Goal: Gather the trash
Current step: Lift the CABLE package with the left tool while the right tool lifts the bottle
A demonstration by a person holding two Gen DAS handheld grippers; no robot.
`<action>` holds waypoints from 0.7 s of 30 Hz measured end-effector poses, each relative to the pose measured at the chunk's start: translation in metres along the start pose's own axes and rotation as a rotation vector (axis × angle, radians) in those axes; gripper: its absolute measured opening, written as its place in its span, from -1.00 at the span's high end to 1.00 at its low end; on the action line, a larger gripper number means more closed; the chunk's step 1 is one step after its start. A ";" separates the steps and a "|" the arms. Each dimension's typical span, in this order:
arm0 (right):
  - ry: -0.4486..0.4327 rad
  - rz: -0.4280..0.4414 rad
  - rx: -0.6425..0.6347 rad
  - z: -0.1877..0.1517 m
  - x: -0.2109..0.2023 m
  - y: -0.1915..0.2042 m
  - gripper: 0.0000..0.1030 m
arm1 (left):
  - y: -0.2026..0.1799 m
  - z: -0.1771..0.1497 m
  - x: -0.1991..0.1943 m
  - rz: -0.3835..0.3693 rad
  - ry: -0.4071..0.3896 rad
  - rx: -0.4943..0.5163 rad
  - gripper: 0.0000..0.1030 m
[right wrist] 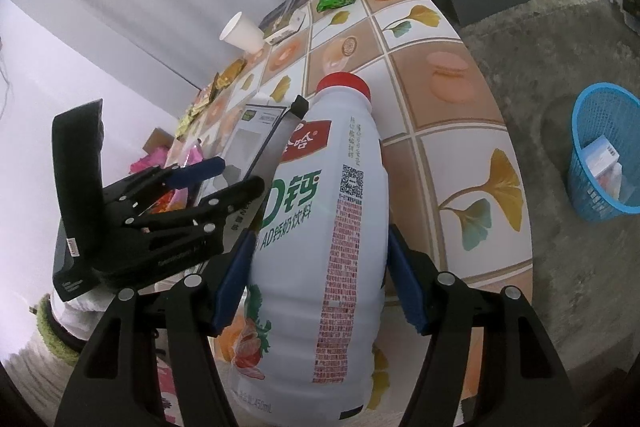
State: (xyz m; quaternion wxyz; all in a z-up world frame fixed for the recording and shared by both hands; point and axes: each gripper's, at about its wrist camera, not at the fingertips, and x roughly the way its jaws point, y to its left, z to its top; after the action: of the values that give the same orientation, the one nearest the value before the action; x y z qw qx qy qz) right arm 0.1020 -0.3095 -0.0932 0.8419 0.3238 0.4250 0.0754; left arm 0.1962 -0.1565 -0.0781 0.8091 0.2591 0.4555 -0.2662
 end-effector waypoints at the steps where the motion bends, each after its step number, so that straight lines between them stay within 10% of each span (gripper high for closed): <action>1: 0.000 0.002 0.001 -0.001 0.000 0.000 -0.23 | 0.001 0.000 0.000 0.003 0.002 -0.005 -0.10; 10: 0.005 0.013 0.004 -0.001 -0.001 -0.001 -0.23 | 0.018 0.002 -0.011 -0.061 -0.044 -0.076 -0.62; 21: 0.005 0.019 0.002 -0.001 -0.001 -0.002 -0.23 | 0.022 -0.004 -0.009 -0.049 -0.013 0.006 -0.69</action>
State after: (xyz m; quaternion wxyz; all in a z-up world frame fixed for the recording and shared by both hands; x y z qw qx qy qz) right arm 0.1001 -0.3113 -0.0945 0.8396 0.3286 0.4243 0.0837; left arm 0.2047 -0.1367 -0.0683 0.8045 0.2485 0.4557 -0.2886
